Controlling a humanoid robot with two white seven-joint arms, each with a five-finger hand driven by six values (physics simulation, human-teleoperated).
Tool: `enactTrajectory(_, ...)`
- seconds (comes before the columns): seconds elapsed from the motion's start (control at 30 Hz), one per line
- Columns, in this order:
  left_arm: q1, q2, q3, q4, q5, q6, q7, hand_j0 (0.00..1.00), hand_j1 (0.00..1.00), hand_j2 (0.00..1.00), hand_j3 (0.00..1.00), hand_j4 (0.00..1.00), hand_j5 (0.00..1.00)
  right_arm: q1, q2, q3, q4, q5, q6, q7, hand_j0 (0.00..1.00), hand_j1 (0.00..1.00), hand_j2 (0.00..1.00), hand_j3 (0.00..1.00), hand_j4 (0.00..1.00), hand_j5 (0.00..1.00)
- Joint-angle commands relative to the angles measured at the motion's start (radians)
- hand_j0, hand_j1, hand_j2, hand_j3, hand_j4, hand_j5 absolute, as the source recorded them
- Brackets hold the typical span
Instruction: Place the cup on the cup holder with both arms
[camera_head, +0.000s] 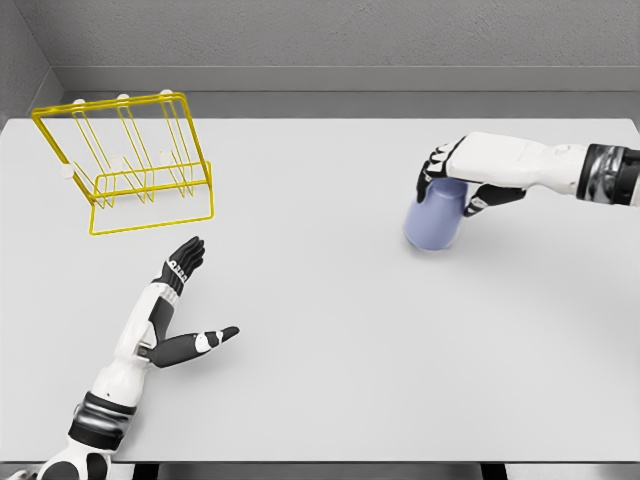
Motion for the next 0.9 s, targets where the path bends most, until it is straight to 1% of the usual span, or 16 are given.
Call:
enactTrajectory(0.0,0.000,0.000,0.000,-0.001,-0.003,0.000,0.001,1.00,1.00,1.00,1.00,1.00,1.00,0.000,0.009,-0.001,-0.005,-0.007,0.002,0.005,0.54,0.54,0.54,0.54,0.54,0.54)
enactTrajectory(0.13,0.002,0.000,0.000,-0.001,-0.003,0.000,0.001,1.00,1.00,1.00,1.00,1.00,1.00,-0.014,0.032,0.000,-0.009,-0.007,0.002,0.011,0.54,0.54,0.54,0.54,0.54,0.54)
enactTrajectory(0.37,0.003,0.002,0.000,-0.001,-0.006,0.006,0.001,1.00,1.00,1.00,1.00,1.00,1.00,-0.015,0.038,0.000,-0.023,-0.007,0.002,0.013,0.54,0.54,0.54,0.54,0.54,0.54)
enactTrajectory(0.67,0.009,0.000,0.000,-0.001,-0.006,0.006,0.002,1.00,1.00,1.00,1.00,1.00,1.00,-0.025,0.072,0.002,-0.029,-0.007,0.002,0.014,0.54,0.54,0.54,0.54,0.54,0.54)
enactTrajectory(0.87,0.011,0.002,0.000,-0.001,-0.006,0.008,0.002,1.00,1.00,1.00,1.00,1.00,1.00,-0.028,0.081,0.002,-0.037,-0.005,0.002,0.014,0.54,0.54,0.54,0.54,0.54,0.54)
